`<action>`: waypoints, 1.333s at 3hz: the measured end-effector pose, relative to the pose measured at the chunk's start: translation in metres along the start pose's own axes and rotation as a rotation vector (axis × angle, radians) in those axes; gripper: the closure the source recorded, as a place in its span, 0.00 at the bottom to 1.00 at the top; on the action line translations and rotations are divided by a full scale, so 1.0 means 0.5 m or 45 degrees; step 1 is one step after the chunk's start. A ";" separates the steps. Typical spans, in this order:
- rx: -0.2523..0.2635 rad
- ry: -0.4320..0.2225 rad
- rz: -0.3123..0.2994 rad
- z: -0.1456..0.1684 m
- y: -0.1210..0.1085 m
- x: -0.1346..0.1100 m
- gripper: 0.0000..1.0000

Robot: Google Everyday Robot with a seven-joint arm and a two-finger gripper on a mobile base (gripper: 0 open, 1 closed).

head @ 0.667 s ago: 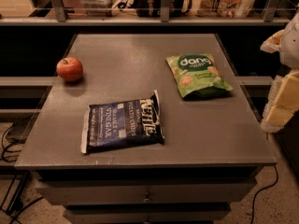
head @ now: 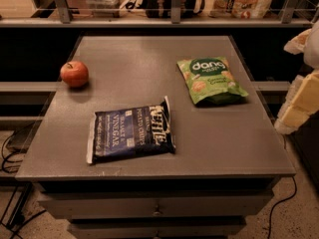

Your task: Move green rice chip bag near apple

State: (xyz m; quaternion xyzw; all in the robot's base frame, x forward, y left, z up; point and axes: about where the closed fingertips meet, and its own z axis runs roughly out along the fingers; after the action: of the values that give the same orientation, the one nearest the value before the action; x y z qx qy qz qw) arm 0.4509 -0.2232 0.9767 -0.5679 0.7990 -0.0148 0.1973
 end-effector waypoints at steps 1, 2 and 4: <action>0.010 -0.169 0.158 0.041 -0.041 -0.014 0.00; -0.029 -0.355 0.276 0.100 -0.078 -0.048 0.00; -0.109 -0.505 0.202 0.141 -0.089 -0.130 0.00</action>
Offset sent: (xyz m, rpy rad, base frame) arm 0.1018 0.0346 -0.0481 0.5674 -0.0353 -0.1749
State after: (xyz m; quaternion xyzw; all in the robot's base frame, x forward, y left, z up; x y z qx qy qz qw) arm 0.5325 -0.1654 0.9420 -0.5027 0.7867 0.1466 0.3268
